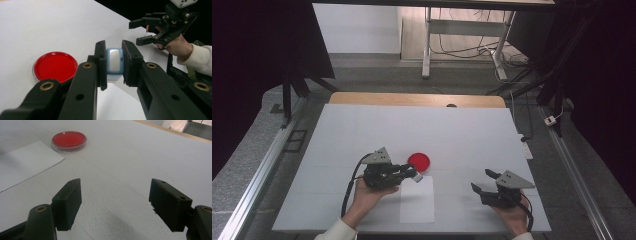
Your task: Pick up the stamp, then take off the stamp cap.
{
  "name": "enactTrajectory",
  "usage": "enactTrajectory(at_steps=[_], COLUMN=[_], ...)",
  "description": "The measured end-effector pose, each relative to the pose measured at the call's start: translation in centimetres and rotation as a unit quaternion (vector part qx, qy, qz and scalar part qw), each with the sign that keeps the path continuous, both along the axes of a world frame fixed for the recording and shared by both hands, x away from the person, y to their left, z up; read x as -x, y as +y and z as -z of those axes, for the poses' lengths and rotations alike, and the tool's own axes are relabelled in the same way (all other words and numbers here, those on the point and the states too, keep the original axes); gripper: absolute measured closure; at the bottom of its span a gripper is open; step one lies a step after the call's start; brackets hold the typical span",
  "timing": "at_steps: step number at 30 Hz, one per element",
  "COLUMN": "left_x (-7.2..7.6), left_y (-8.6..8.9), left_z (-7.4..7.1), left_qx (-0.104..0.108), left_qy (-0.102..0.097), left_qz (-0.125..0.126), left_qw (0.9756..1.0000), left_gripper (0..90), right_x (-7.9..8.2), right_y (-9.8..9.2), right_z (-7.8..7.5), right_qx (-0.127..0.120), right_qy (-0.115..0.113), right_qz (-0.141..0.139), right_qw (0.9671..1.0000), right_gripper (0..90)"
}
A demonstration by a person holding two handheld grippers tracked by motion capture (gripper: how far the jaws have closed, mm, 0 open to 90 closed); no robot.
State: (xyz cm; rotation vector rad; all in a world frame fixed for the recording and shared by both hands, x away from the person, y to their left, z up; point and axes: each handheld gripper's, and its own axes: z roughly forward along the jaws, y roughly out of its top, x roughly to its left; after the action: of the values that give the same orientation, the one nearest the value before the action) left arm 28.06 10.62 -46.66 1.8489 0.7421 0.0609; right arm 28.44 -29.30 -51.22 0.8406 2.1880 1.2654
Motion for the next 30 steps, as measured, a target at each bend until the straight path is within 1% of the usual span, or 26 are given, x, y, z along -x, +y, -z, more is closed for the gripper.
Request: enactTrajectory(at_steps=[8,12,15,18,21,25,26,27,30], left_x=[0.02,-0.10,-0.24,-0.24,-0.25,-0.33,-0.37,-0.37,-0.35], left_y=[0.09,0.21,0.27,0.26,0.23,0.12,0.00,0.00,-0.18], left_z=[0.00,-0.03,-0.06,-0.15,-0.30,-0.29,-0.19,-0.19,-0.14], left_qx=[-0.001,0.007,0.018,0.019,0.024,0.023,0.018,0.018,0.014], left_qy=[-0.002,-0.002,0.002,0.000,-0.002,-0.003,-0.002,-0.002,-0.003], left_qz=[-0.001,-0.001,0.001,0.002,0.004,0.006,0.006,0.006,0.004], left_qw=[1.0000,1.0000,0.9998,0.9998,0.9997,0.9997,0.9998,0.9998,0.9999], left_gripper=[75.9,75.9,75.9,75.8,75.8,75.8,75.8,75.8,75.8], right_x=[0.05,-0.01,-0.01,0.04,0.10,0.23,0.25,0.29,0.34], right_y=[-0.08,-0.09,-0.16,-0.22,-0.21,-0.15,-0.11,-0.07,0.00], right_z=[-0.08,-0.07,-0.02,-0.05,-0.04,-0.11,-0.14,-0.21,-0.31], right_qx=[0.000,-0.001,-0.004,-0.006,-0.004,-0.002,0.002,0.006,0.000], right_qy=[0.000,0.002,0.000,-0.001,-0.002,-0.004,-0.003,0.000,0.005], right_qz=[0.003,0.003,0.007,0.009,0.010,0.013,0.014,0.017,0.015], right_qw=[1.0000,1.0000,1.0000,0.9999,0.9999,0.9999,0.9999,0.9998,0.9999], right_gripper=[25.6,25.6,25.6,25.6,25.6,26.2,27.6,28.8,29.3])
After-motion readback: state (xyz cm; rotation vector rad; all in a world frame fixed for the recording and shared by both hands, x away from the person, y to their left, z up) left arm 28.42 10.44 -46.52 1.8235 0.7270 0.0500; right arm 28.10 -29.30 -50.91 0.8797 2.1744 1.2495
